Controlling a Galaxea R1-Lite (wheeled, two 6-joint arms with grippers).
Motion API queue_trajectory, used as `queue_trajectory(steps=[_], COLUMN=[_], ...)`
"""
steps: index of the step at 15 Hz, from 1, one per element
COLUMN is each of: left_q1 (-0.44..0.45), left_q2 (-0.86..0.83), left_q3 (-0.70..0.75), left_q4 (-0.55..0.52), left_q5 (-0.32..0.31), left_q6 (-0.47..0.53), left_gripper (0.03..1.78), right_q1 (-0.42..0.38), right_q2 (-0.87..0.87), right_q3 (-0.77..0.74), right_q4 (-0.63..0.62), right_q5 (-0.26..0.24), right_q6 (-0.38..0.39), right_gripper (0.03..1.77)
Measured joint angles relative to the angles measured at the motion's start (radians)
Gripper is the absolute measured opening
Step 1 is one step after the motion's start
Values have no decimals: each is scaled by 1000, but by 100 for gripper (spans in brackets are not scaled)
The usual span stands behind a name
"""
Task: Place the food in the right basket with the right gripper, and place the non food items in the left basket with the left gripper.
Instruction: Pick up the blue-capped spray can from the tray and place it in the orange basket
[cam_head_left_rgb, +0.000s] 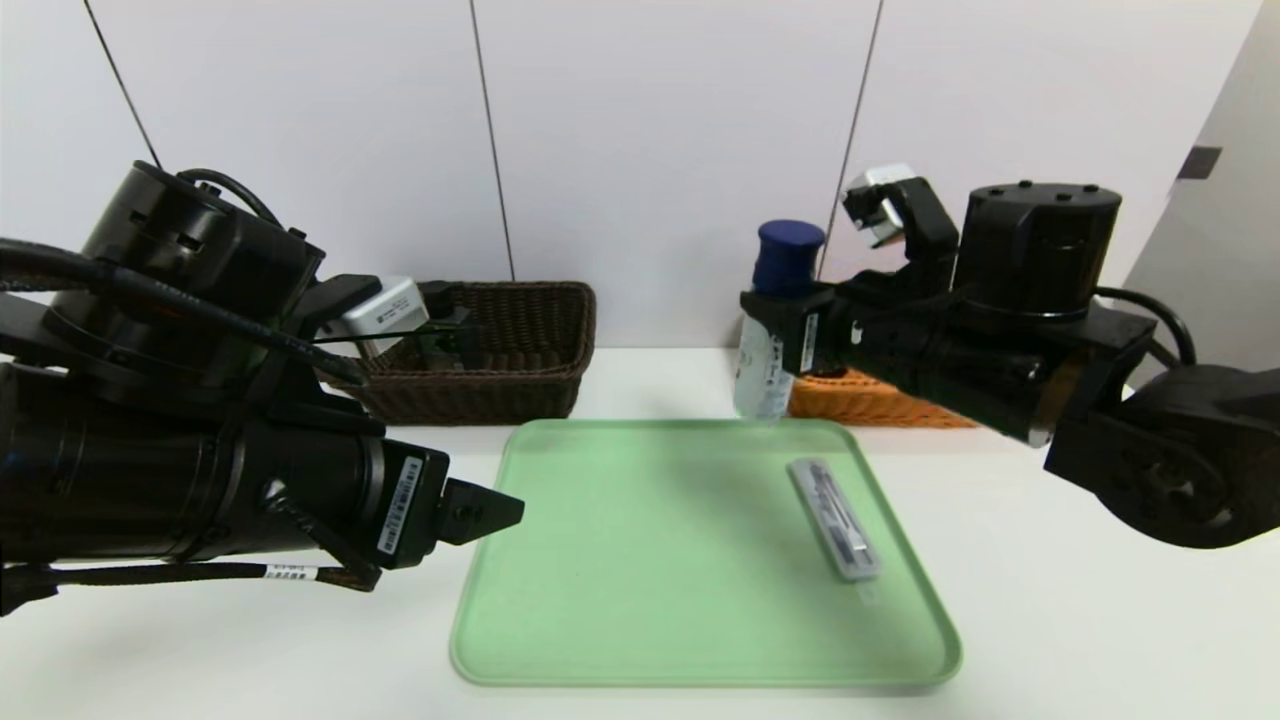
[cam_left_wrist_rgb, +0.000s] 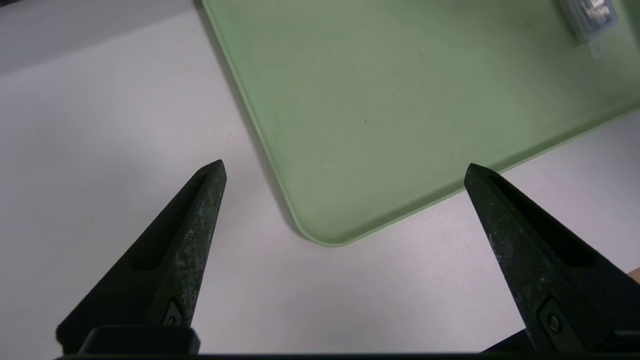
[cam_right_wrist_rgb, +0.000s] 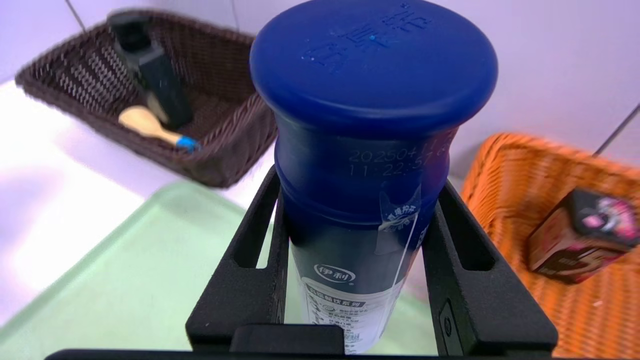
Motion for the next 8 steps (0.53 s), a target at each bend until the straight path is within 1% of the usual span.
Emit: queue_trajectory(steps=[2,5,8], left_q1=[0,0,0], left_q2=[-1,-4,-6], left_q3=[0,0,0], left_q4=[-7,-25,-26], left_q5=[1,0,-2], left_q6=[0,1,1], left_gripper=[169,169,169], right_q1=[-48,-149,-240], right_q2=[-24,-49,-53], right_q3=[-77,-174,-214], right_q4=[77,174,196], right_q5=[-2,-4,-3], right_q6=[-1,-3,-10], right_gripper=[76,76,76])
